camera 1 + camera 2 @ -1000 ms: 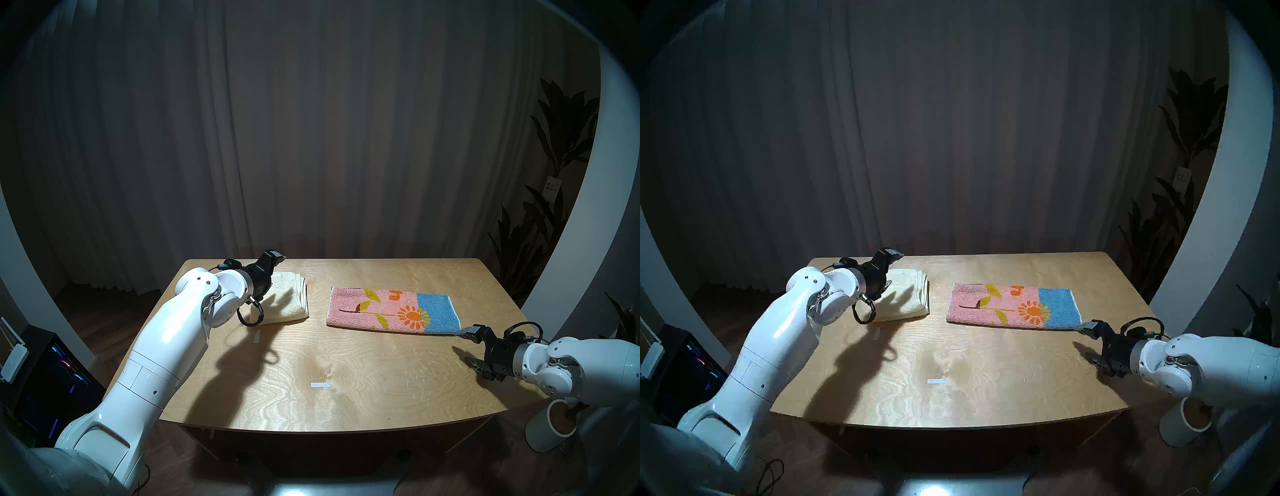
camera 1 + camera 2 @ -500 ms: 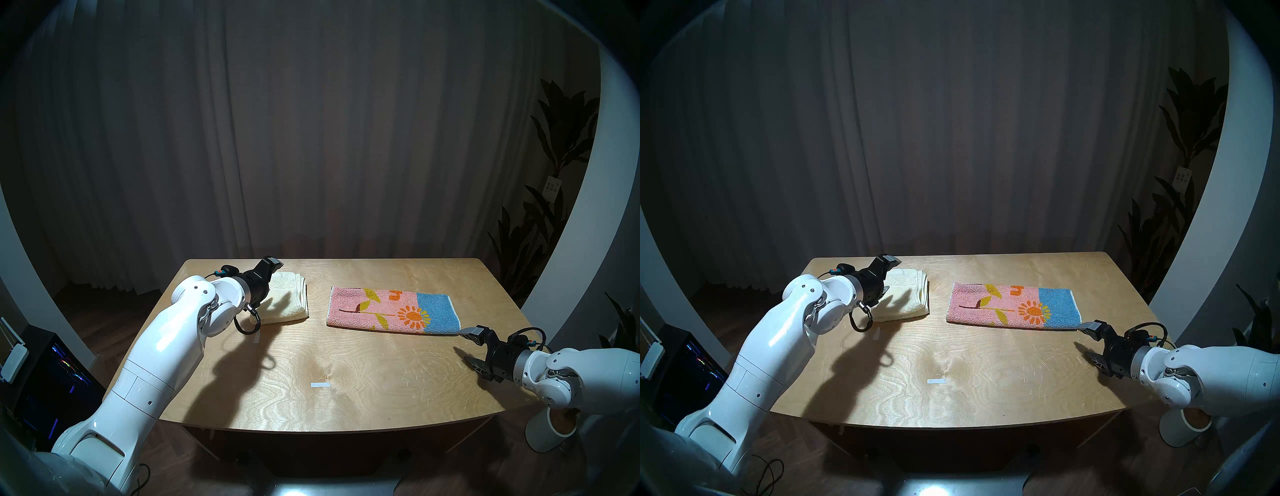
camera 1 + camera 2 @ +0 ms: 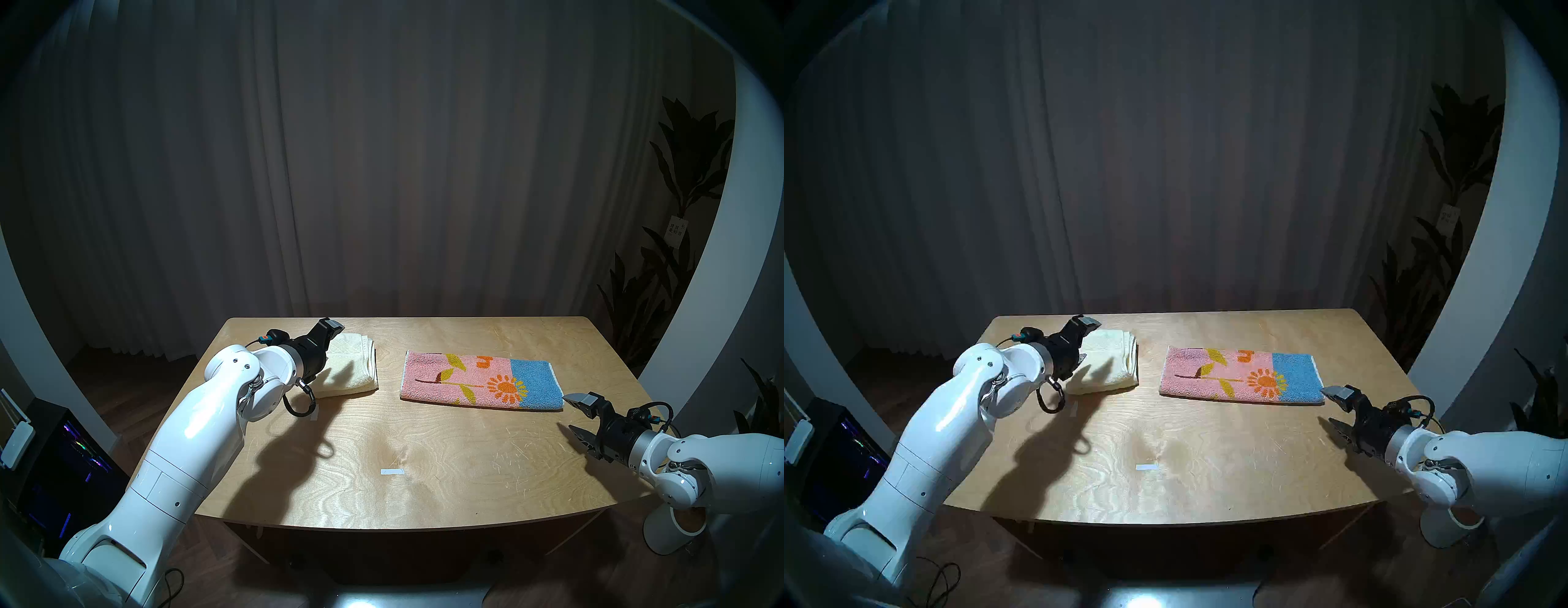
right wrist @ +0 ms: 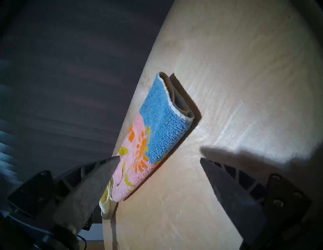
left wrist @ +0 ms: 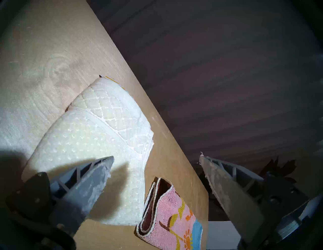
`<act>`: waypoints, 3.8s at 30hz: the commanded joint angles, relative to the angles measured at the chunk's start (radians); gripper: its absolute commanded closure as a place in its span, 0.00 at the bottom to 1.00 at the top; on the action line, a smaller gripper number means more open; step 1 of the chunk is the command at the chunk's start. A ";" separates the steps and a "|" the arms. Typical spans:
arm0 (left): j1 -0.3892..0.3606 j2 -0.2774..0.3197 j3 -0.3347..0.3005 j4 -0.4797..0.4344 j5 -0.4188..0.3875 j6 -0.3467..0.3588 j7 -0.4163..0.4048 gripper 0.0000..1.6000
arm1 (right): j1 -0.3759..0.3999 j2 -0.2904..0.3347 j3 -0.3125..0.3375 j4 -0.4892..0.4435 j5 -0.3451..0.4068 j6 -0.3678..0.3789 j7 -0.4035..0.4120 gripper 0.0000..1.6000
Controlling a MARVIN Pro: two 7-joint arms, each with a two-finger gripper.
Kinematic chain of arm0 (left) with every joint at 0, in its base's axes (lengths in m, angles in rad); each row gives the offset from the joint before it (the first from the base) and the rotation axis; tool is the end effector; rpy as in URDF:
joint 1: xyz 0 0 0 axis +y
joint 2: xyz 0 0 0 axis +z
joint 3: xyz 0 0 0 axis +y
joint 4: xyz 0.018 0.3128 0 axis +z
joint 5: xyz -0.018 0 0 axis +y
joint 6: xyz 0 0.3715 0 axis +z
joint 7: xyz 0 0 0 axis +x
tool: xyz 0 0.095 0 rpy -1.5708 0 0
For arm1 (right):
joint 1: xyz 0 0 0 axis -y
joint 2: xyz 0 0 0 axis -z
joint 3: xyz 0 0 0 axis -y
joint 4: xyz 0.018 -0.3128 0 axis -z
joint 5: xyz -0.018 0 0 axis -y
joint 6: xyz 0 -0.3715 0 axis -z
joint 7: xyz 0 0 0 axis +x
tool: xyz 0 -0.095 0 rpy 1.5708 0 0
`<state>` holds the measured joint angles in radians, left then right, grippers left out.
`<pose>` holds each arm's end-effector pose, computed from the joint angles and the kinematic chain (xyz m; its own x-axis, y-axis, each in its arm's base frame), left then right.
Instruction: Fold each towel twice and stack them on table
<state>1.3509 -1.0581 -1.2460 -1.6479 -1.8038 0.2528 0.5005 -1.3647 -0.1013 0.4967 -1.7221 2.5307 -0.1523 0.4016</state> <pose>0.5112 0.0074 -0.2758 0.4922 0.8038 0.3342 0.2233 -0.4877 0.8440 0.3388 -0.2099 -0.3583 0.4319 -0.8489 0.3048 -0.2365 -0.4327 -0.8700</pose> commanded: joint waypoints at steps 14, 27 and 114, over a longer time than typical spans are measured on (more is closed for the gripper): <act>0.053 0.036 -0.056 -0.072 0.006 -0.027 -0.056 0.00 | -0.045 0.001 0.014 -0.055 0.077 -0.248 0.167 0.00; 0.115 0.053 -0.093 -0.101 0.010 -0.054 -0.100 0.00 | -0.092 0.001 0.009 -0.139 0.180 -0.456 0.155 0.00; 0.182 0.031 -0.106 -0.136 0.156 -0.157 -0.108 0.00 | -0.075 -0.189 0.162 -0.050 -0.022 -0.276 -0.256 0.00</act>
<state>1.5328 -1.0372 -1.3297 -1.7599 -1.6475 0.1043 0.4058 -1.4630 -0.2515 0.6517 -1.7692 2.5260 -0.4241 0.1549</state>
